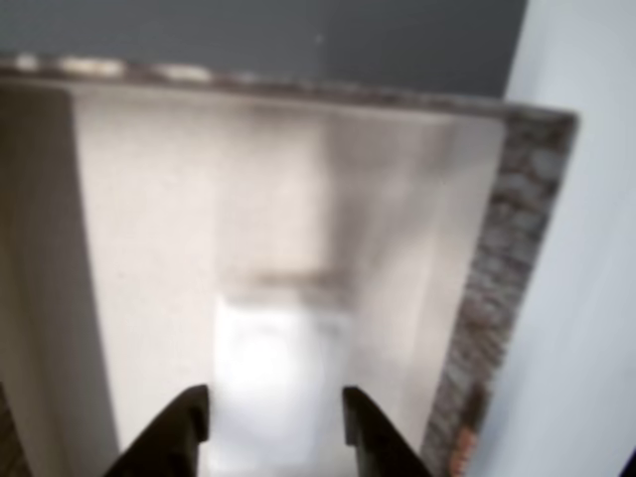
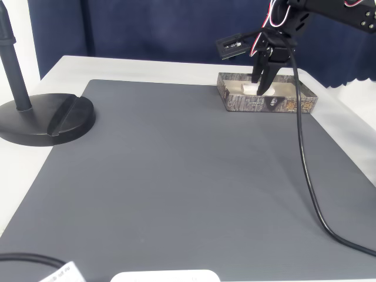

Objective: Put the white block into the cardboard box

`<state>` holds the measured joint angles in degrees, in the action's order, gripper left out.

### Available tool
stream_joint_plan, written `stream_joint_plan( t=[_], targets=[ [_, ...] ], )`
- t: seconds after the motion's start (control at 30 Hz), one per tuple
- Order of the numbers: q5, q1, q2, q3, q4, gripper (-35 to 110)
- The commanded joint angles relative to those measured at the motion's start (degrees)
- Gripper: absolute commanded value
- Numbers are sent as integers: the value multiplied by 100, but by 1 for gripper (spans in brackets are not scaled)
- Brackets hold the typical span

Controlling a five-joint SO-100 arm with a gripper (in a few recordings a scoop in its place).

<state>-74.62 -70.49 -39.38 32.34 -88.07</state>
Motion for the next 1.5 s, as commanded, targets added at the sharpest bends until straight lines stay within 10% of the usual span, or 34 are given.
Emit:
stream_joint_plan(
  t=[0.0,1.47],
  targets=[
    [26,-62,-264,-413,88,20],
    [914,334,-2118,272,-53,36]
  ],
)
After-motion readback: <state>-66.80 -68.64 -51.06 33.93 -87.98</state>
